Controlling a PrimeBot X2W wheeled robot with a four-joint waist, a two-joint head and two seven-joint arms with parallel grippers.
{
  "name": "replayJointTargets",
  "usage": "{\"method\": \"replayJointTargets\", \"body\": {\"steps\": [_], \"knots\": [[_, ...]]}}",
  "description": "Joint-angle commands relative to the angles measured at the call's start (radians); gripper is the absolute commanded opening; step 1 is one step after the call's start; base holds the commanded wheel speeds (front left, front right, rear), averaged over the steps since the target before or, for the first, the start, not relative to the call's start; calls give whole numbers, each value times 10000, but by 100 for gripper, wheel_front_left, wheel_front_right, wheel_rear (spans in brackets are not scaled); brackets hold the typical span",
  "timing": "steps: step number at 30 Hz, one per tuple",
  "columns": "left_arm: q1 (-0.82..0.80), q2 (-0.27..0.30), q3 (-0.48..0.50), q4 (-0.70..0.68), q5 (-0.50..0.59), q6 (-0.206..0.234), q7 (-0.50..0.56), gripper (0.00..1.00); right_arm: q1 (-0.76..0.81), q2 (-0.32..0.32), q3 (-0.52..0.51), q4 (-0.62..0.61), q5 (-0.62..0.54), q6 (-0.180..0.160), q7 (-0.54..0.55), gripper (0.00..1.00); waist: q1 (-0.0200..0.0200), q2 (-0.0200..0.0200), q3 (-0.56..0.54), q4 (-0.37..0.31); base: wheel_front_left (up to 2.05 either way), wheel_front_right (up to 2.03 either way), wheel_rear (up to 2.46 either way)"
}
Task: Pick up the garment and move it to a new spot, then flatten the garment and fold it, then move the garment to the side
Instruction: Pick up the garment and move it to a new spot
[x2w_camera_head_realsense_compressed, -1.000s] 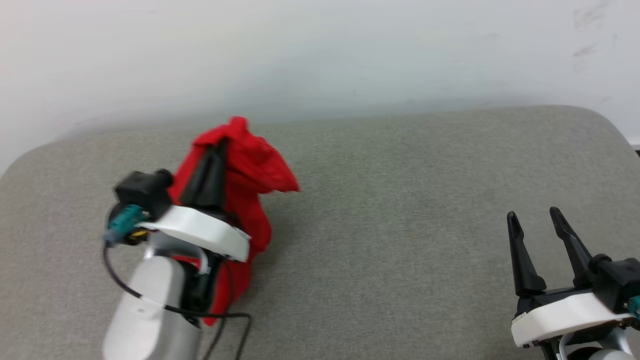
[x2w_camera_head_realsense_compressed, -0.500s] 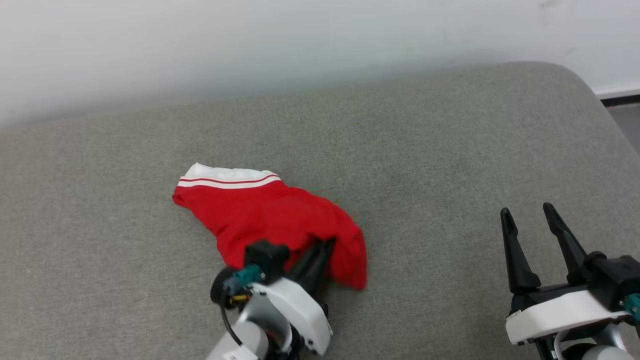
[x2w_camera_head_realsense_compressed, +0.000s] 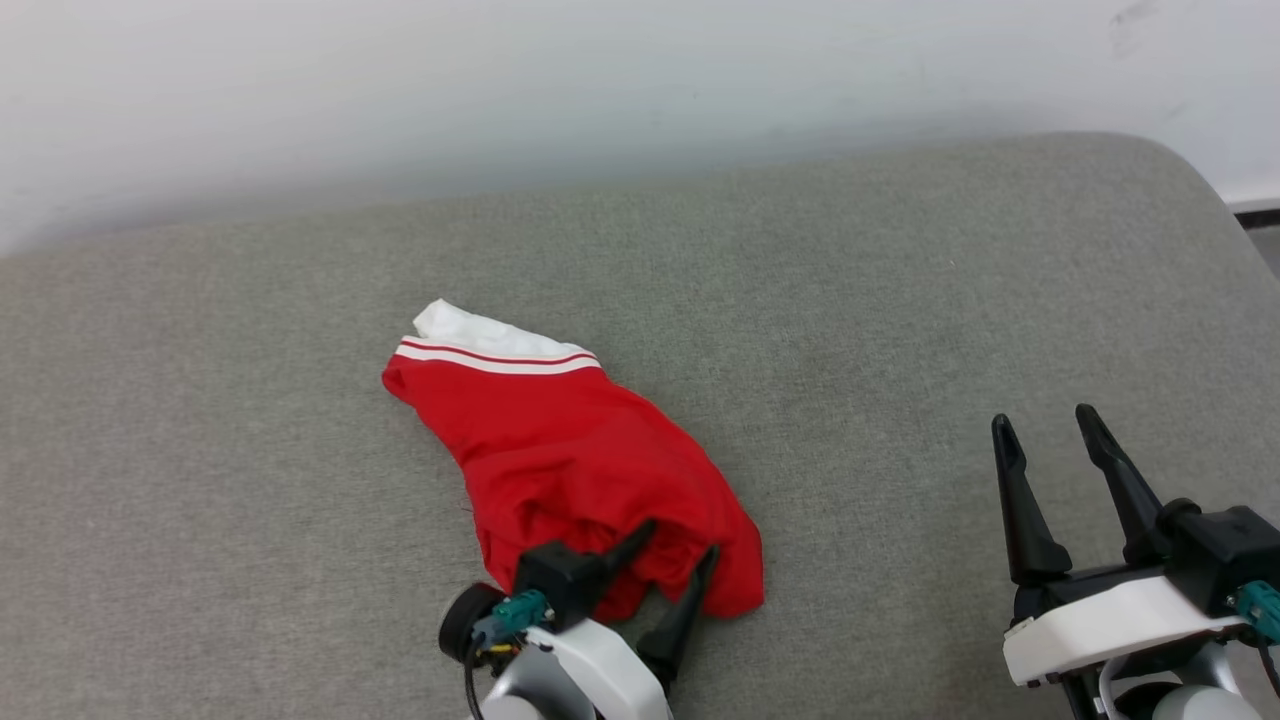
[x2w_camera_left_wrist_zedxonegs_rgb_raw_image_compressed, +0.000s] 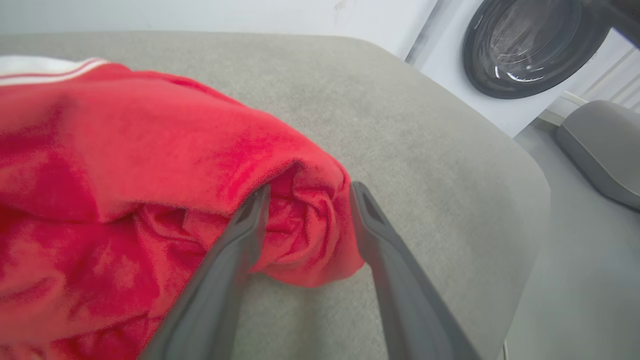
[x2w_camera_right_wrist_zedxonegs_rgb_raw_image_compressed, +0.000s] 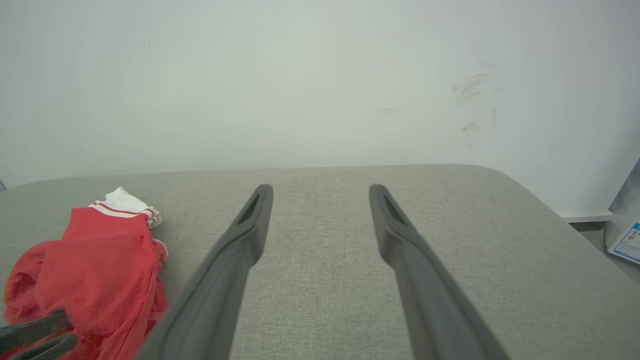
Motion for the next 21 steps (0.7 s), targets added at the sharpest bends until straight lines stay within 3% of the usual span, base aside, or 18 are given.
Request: {"method": "replayJointTargets", "body": {"steps": [1, 7, 21], "knots": [[-166, 111, 95, -192, 96, 47, -200, 100, 122, 15, -7, 28, -48, -7, 37, 100, 0, 0, -200, 153, 0, 0, 0], [-140, 400, 599, -973, 133, 443, -723, 100, 323, 15, -42, 41, 36, -7, 121, 100, 0, 0, -639, 431, 0, 0, 0], [681, 1246, 2540, -1993, 146, 1907, -1107, 100, 644, 14, 15, 32, 303, -7, 266, 100, 0, 0, -1206, 948, 0, 0, 0]]}}
